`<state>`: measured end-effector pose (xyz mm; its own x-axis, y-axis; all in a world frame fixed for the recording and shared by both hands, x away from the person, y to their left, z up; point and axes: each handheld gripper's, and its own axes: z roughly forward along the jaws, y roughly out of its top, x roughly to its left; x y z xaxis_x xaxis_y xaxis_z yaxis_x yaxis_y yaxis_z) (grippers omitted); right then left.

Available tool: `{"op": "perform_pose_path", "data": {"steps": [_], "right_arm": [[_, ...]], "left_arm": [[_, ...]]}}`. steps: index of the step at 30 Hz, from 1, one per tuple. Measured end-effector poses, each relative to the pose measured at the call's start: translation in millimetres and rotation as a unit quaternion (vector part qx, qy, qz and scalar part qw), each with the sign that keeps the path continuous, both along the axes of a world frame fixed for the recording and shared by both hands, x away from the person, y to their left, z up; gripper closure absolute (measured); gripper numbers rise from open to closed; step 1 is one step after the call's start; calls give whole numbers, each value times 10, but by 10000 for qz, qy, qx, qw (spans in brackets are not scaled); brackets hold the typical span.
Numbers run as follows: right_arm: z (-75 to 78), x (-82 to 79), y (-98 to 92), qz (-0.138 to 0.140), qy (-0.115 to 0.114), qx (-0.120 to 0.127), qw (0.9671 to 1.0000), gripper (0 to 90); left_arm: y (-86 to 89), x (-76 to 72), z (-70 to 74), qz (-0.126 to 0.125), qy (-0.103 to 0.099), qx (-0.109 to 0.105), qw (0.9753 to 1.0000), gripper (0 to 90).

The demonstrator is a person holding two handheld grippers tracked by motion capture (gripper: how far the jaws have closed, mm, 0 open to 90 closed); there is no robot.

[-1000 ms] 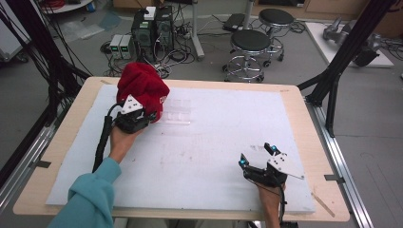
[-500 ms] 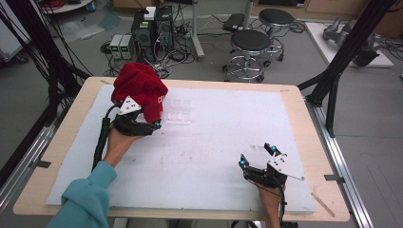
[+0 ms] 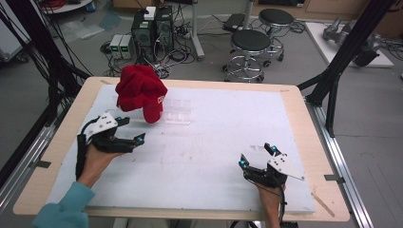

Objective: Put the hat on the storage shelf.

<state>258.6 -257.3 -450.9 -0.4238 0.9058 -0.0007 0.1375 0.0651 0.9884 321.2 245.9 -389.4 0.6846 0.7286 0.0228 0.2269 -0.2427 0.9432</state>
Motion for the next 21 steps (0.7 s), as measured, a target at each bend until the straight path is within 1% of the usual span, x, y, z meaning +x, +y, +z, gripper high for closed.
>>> {"op": "perform_pose_path", "data": {"steps": [1,3,4,5,6,9,10,12,13,14,15,16,18,19,20,21], "right_arm": [[-1,-1,0,5,-10,-12,10000,38],[0,1,0,12,-24,-22,10000,38],[-1,-2,1,-1,-14,-13,10000,37],[-1,0,0,8,-36,-29,10000,37],[-1,-1,-1,7,-36,-38,10000,37],[-1,-2,1,8,-48,-34,10000,36],[-1,-2,1,6,-42,-30,10000,36],[-2,-2,2,-1,-48,-34,10000,36],[-2,-2,2,-3,-45,-34,10000,36],[-2,-2,3,-8,-46,-40,10000,36],[-1,-2,3,-7,-46,-41,10000,36],[-2,-2,3,-4,-45,-40,10000,36],[-1,-2,3,-5,-46,-41,10000,36],[-2,-2,4,6,-42,-40,10000,36],[-2,-1,3,4,-50,-45,10000,36],[-2,-2,3,3,-49,-42,10000,37]], "left_arm": [[99,-94,-36,-24,-50,-78,10000,133],[222,-203,-99,-49,-108,-109,9999,133],[282,-247,-133,-52,-159,-124,9998,133],[282,-247,-133,-52,-159,-124,9998,133],[394,-318,-198,-8,-219,-220,9995,133],[511,-398,-282,90,-346,-360,9987,133],[529,-416,-301,122,-362,-382,9985,133],[556,-473,-348,218,-530,-463,9973,137],[556,-473,-348,218,-530,-463,9973,139],[578,-512,-392,262,-649,-552,9960,139],[578,-512,-392,262,-649,-552,9960,139],[582,-535,-430,308,-732,-599,9950,138],[573,-553,-467,338,-785,-598,9945,138],[569,-562,-485,362,-824,-548,9944,139],[565,-568,-506,394,-864,-543,9940,138],[569,-568,-529,396,-860,-577,9938,139]]}}
